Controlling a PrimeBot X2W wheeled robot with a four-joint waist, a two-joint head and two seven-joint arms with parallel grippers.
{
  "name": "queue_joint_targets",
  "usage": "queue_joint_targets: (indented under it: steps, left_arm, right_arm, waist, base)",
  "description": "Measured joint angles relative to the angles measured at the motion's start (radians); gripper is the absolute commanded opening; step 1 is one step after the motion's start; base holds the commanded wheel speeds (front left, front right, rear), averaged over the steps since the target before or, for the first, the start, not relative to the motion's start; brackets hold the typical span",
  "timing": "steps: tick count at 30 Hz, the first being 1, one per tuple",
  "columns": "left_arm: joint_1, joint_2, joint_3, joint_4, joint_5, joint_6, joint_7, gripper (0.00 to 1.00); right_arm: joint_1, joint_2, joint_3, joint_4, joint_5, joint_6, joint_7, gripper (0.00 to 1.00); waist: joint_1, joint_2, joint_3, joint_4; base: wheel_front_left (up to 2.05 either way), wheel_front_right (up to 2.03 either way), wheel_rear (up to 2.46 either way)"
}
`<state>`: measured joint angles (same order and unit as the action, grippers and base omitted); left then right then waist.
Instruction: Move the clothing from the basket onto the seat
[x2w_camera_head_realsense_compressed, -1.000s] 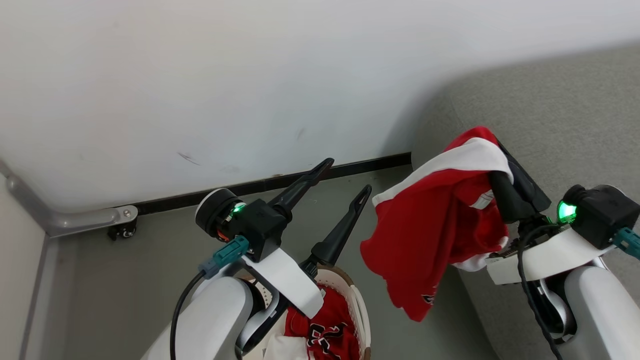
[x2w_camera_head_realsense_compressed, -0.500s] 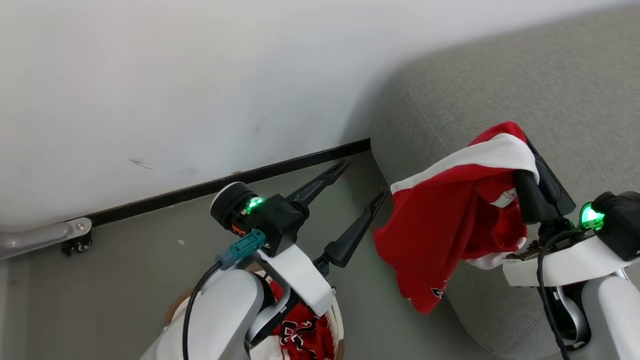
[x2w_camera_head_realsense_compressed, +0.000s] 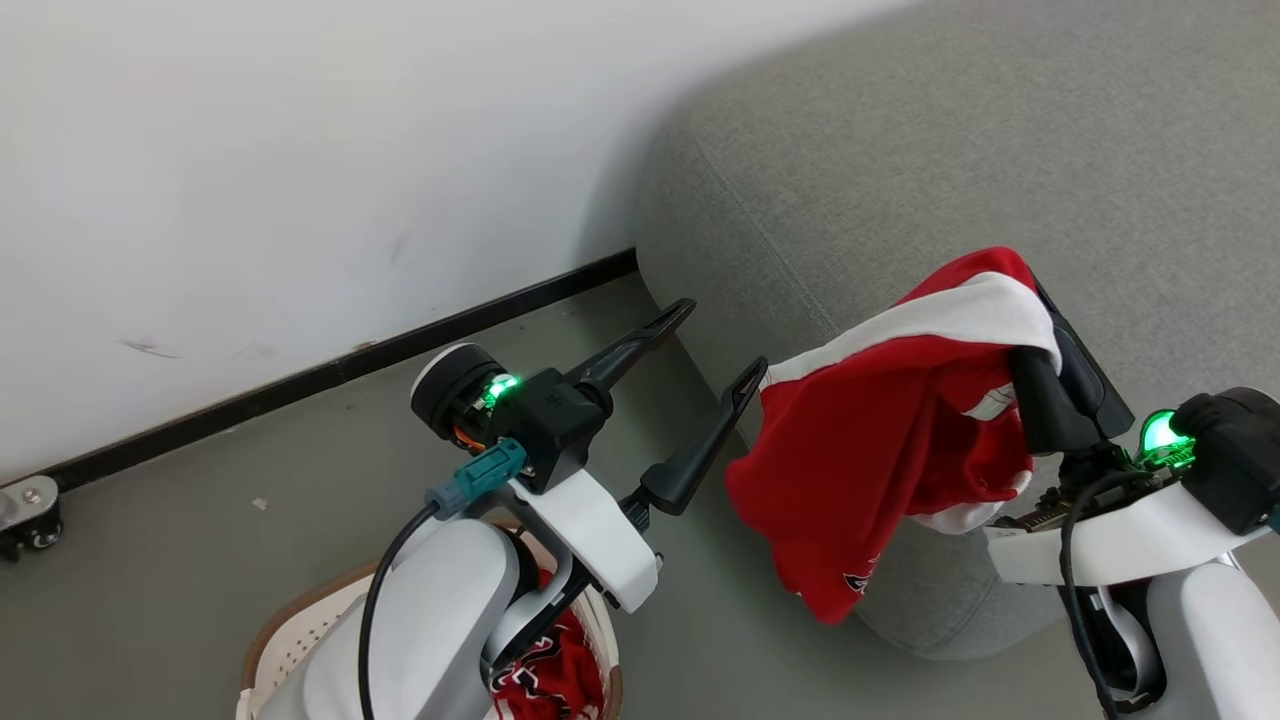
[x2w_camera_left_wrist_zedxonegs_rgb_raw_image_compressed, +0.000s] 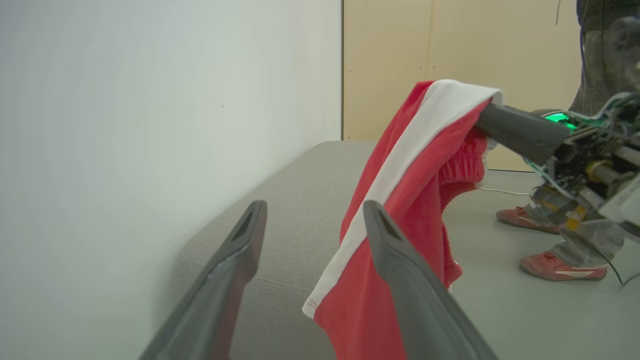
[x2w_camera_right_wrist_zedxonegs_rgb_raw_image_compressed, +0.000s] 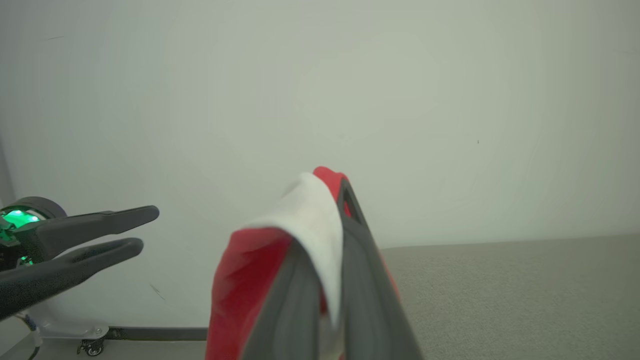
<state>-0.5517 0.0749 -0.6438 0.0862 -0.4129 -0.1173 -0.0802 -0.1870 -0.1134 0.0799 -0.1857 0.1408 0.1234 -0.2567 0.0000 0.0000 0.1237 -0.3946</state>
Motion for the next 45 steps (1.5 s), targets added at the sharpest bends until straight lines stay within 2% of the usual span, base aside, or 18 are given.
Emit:
queue_joint_targets:
  steps: [10, 15, 23, 38, 41, 45]
  left_arm:
    - [-0.014, 0.026, 0.012, 0.001, 0.01, 0.0, 0.01, 1.0]
    - [-0.013, 0.033, 0.015, -0.002, 0.013, 0.003, 0.016, 1.0]
    - [-0.012, 0.055, 0.024, -0.024, 0.021, 0.028, 0.036, 1.0]
    - [-0.01, 0.087, 0.033, -0.114, 0.046, 0.068, 0.099, 1.0]
    - [-0.01, 0.09, 0.03, -0.135, 0.047, 0.071, 0.122, 1.0]
    - [-0.01, 0.101, 0.02, -0.165, 0.056, 0.071, 0.143, 1.0]
  right_arm:
    - [-0.008, 0.007, 0.021, 0.001, 0.002, 0.0, 0.0, 0.0]
    - [-0.046, -0.015, 0.049, 0.015, 0.001, 0.0, 0.0, 0.0]
    - [-0.207, -0.055, 0.035, 0.065, 0.03, 0.0, 0.0, 0.0]
    - [-0.55, -0.174, 0.026, 0.256, 0.126, 0.0, 0.0, 0.0]
    - [-0.607, -0.185, 0.01, 0.302, 0.177, 0.0, 0.0, 0.0]
    - [-0.691, -0.243, -0.003, 0.366, 0.183, 0.0, 0.0, 0.0]
  waist:
    - [0.0, 0.0, 0.041, -0.072]
    - [0.0, 0.0, 0.061, -0.092]
    - [0.0, 0.0001, 0.107, -0.117]
    - [0.0, 0.0, 0.225, -0.09]
    - [0.0, 0.0, 0.25, -0.079]
    - [0.0, 0.0, 0.284, -0.062]
  base:
    - [0.0, 0.0, 0.0]
    - [0.0, 0.0, 0.0]
    - [0.0, 0.0, 0.0]
    - [0.0, 0.0, 0.0]
    - [0.0, 0.0, 0.0]
    - [0.0, 0.0, 0.0]
